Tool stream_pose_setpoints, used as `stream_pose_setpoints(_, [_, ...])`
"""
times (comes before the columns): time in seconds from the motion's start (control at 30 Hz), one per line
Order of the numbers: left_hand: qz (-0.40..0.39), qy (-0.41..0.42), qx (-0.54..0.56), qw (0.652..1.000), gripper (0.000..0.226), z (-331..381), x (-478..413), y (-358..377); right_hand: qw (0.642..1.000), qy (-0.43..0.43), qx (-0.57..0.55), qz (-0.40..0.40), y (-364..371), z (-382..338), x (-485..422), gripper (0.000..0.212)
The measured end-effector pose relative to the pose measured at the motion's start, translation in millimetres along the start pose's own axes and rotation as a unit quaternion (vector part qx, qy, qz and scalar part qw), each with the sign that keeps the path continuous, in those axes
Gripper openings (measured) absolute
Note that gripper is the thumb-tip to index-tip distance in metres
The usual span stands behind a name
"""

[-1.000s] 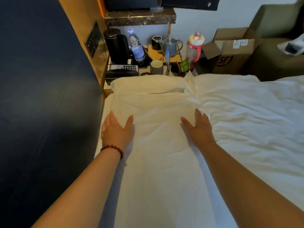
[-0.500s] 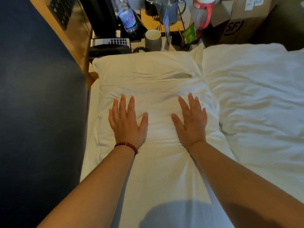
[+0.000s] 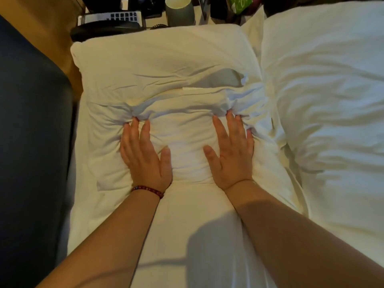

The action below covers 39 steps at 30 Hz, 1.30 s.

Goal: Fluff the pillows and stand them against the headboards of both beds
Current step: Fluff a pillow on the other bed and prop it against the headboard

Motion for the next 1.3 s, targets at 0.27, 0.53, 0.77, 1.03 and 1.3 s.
stream_pose_setpoints(0.27, [-0.009, -0.003, -0.031, 0.999, 0.07, 1.1, -2.1, 0.3, 1.0, 0.0, 0.002, -0.004, 7.6, -3.0, -3.7, 0.065])
stream_pose_setpoints(0.53, [-0.023, -0.022, -0.065, 0.997, 0.065, 17.2, -3.7, -7.4, 0.998, -0.009, -0.009, -0.057, 10.1, 1.4, -3.1, 0.064])
stream_pose_setpoints(0.77, [-0.008, -0.219, -0.087, 0.972, 0.103, 37.6, -6.9, -57.1, 0.996, -0.013, -0.035, -0.079, 7.9, 1.2, -5.0, 0.063])
stream_pose_setpoints(1.03, [-0.081, -0.569, 0.16, 0.802, 0.073, 26.8, 3.5, -121.2, 0.997, -0.023, -0.02, -0.074, 0.3, 2.3, -0.2, 0.063])
stream_pose_setpoints(1.3, [0.039, -0.501, 0.255, 0.826, 0.057, 90.3, 6.8, -167.5, 0.981, 0.039, -0.077, -0.172, -71.8, -10.1, -3.4, 0.061])
Point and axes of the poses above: each hand's wrist, its own x-axis away from the middle knuckle, its own y-axis out of the palm, z = x × y, the point moved 1 cm from there along -x, towards the middle knuckle, and after that the axes turned 14 degrees about x, right-handed, at the moved point
